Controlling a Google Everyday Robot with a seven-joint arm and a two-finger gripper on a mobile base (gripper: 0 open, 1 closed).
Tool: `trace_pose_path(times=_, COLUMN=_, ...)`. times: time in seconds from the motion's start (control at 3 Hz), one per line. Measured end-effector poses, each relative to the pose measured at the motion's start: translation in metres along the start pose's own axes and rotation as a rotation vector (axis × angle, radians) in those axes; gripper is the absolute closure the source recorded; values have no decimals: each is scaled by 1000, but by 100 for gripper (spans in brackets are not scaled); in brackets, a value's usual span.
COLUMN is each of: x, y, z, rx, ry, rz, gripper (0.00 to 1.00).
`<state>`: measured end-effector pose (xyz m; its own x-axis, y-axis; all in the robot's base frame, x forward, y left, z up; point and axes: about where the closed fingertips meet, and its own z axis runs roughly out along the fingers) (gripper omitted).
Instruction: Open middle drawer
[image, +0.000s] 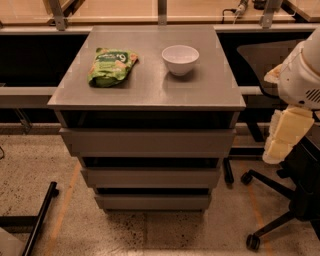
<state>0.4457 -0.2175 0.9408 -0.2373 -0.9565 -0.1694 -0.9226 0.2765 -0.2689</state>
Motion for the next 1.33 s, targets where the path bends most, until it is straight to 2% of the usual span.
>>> trace_pose_path(times=0.33, x=-2, y=3, z=29, rx=-50, ry=-34, rz=3, gripper=0)
trace_pose_path(times=0.67, x=-4, y=3, z=33, rx=-61, ry=-41, rz=5, gripper=0)
trace_pose_path(times=1.0, x=-6, y=15, z=50, rx=-97, ry=-65, rz=13, gripper=0)
trace_pose_path(times=1.33, x=-16, y=40, z=87, rx=-141, ry=-148, rz=0, gripper=0)
